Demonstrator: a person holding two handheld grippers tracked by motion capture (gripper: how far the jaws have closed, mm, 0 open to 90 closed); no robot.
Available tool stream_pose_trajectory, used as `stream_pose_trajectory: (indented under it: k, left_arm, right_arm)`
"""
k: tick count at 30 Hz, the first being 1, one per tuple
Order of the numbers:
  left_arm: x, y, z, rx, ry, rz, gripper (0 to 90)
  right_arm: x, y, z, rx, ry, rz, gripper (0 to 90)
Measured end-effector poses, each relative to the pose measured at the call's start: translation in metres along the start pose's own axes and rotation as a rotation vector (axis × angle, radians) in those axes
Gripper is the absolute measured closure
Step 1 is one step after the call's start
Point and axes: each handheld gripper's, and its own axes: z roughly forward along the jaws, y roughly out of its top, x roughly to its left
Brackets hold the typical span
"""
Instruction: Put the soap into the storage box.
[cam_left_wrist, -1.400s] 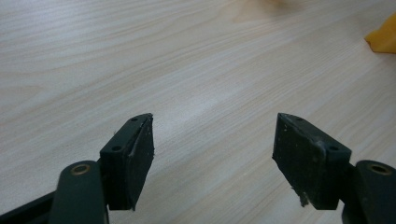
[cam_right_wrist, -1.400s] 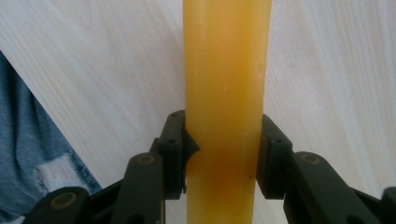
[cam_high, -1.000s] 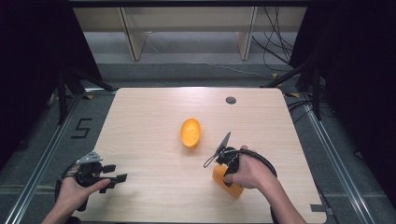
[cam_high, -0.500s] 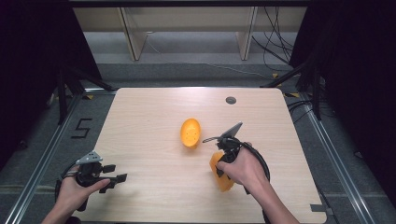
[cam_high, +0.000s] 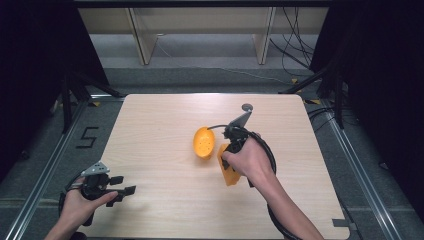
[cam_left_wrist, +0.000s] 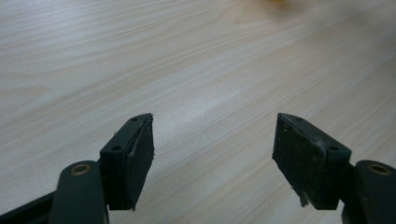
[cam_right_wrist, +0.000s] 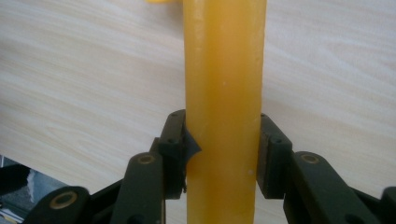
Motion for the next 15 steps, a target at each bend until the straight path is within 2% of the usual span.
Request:
stream_pose_trajectory:
  k: [1, 2, 7, 8, 11, 12, 13, 14, 15]
  left_arm:
    - [0.0, 0.0, 0.0, 0.001, -0.001, 0.0, 28.4]
    - [0.0, 0.0, 0.0, 0.001, -0.001, 0.001, 28.5]
    - [0.0, 0.0, 0.0, 0.004, -0.007, 0.004, 28.5]
    - [0.0, 0.0, 0.0, 0.003, -0.007, 0.004, 28.5]
    - [0.0, 0.0, 0.0, 0.001, -0.003, 0.001, 28.5]
    - [0.0, 0.0, 0.0, 0.0, -0.003, 0.0, 28.5]
    - [0.0, 0.0, 0.0, 0.0, -0.003, 0.0, 28.5]
    - [0.0, 0.0, 0.0, 0.0, -0.005, 0.003, 28.5]
    - [-0.001, 0.0, 0.001, -0.01, -0.011, -0.011, 28.5]
  right_arm:
    - [0.0, 0.0, 0.0, 0.0, 0.0, 0.0, 62.0]
    - [0.005, 0.007, -0.003, 0.003, 0.008, 0.02, 62.0]
    - [0.012, 0.022, -0.004, -0.011, 0.001, 0.02, 62.0]
    - [0.013, 0.025, -0.005, -0.008, 0.001, 0.007, 62.0]
    - [0.018, 0.035, -0.005, -0.008, 0.002, 0.023, 62.0]
    - [0.018, 0.038, -0.005, -0.012, 0.0, 0.017, 62.0]
    - [0.018, 0.041, -0.006, -0.014, -0.005, -0.017, 62.0]
    - [0.021, 0.047, -0.007, -0.021, -0.007, -0.006, 62.0]
    - [0.021, 0.047, -0.007, -0.021, -0.007, -0.006, 62.0]
